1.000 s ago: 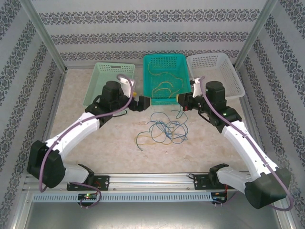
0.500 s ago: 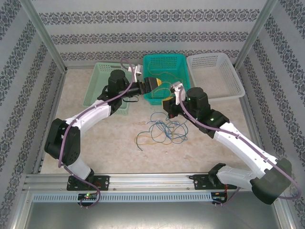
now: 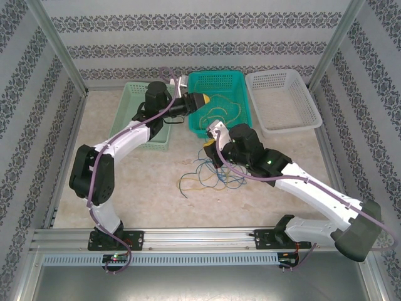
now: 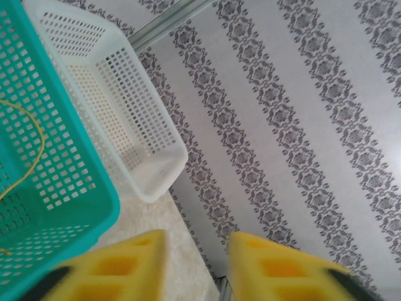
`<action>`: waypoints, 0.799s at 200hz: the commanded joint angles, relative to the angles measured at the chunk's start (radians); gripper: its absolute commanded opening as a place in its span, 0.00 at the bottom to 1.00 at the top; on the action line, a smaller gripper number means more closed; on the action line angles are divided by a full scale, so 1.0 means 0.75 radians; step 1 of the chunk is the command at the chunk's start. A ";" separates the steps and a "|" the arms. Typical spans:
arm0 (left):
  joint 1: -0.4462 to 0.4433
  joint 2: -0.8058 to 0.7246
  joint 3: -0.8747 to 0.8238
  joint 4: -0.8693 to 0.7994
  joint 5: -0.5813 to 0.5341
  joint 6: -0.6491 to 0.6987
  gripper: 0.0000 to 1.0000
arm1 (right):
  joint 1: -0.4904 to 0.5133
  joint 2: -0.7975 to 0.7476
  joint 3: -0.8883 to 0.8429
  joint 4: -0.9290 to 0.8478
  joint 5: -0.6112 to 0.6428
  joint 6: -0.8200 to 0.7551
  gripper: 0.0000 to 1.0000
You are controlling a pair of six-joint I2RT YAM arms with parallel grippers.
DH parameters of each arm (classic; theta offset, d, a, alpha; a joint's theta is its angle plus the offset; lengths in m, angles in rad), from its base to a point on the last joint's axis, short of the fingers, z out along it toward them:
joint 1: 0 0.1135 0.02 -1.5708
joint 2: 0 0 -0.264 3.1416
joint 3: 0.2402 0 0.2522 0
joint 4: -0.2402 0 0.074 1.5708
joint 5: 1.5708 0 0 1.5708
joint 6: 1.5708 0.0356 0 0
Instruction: Untangle the cables
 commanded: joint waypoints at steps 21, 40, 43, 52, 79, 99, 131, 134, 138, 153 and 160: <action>0.007 -0.042 0.125 -0.335 0.043 0.395 0.00 | 0.013 0.004 0.087 -0.235 0.018 -0.094 0.00; 0.007 -0.075 0.212 -0.685 -0.028 0.754 0.00 | 0.011 0.042 0.142 -0.428 0.010 -0.149 0.00; 0.007 -0.080 0.227 -0.739 -0.049 0.807 0.00 | 0.013 0.049 0.149 -0.457 0.006 -0.158 0.00; 0.007 -0.090 0.261 -0.875 -0.106 0.933 0.00 | 0.012 0.073 0.171 -0.535 -0.005 -0.175 0.00; 0.008 -0.115 0.291 -1.008 -0.185 1.053 0.00 | 0.027 0.146 0.213 -0.644 0.062 -0.174 0.00; 0.008 -0.125 0.268 -0.983 -0.217 0.960 0.16 | 0.026 0.138 0.206 -0.574 0.212 -0.123 0.00; 0.017 -0.159 0.206 -0.928 -0.225 0.844 0.58 | -0.016 0.096 0.193 -0.488 0.479 -0.043 0.00; 0.015 -0.163 0.202 -0.925 -0.226 0.842 0.60 | -0.034 0.094 0.197 -0.490 0.495 -0.027 0.00; 0.017 -0.169 0.192 -0.919 -0.227 0.839 0.64 | -0.061 0.091 0.203 -0.495 0.510 -0.002 0.00; 0.018 -0.198 0.153 -0.897 -0.255 0.829 0.89 | -0.208 0.065 0.207 -0.485 0.487 0.083 0.00; 0.018 -0.212 0.132 -0.880 -0.259 0.831 0.96 | -0.289 0.047 0.196 -0.457 0.448 0.106 0.00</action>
